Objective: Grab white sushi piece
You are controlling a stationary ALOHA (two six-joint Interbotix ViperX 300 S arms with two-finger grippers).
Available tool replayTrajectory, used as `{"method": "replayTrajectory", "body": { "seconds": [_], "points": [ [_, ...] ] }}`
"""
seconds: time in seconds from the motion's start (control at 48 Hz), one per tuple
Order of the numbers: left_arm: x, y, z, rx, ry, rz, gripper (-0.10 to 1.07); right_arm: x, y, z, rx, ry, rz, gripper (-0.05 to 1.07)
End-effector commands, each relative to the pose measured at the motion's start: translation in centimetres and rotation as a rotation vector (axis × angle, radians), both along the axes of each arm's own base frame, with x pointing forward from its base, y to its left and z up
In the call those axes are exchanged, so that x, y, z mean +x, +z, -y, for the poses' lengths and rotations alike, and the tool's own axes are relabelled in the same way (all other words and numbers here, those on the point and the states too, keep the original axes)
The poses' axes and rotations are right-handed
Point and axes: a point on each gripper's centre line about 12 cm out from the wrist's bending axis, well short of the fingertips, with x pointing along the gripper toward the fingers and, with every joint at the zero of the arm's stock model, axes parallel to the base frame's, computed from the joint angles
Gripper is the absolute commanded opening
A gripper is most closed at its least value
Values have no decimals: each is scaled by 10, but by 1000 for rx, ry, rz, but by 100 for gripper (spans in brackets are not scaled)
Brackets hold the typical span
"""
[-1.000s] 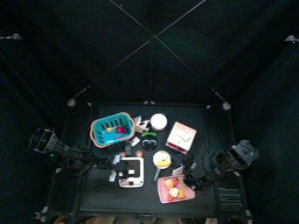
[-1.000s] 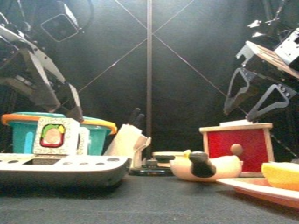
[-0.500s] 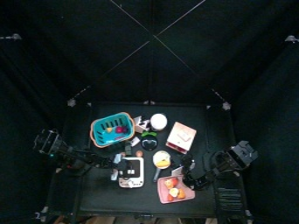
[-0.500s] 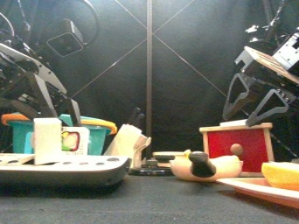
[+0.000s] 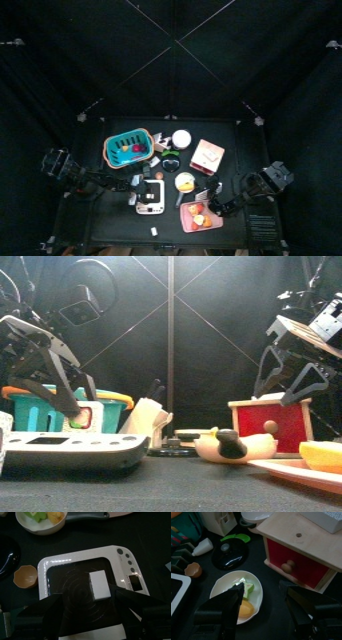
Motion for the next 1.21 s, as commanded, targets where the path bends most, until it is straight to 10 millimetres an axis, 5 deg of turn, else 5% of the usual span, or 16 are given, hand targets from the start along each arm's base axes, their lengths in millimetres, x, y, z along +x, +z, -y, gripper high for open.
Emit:
{"method": "replayTrajectory", "body": {
  "seconds": [0.0,0.521,1.188],
  "points": [
    [9,7,1,1,2,32,95,2,6,1,12,-5,20,91],
    [16,16,3,14,-22,65,49,1,3,2,21,-3,11,91],
    [21,30,4,11,-30,113,49,14,9,-3,8,148,57,91]
  ]
}}
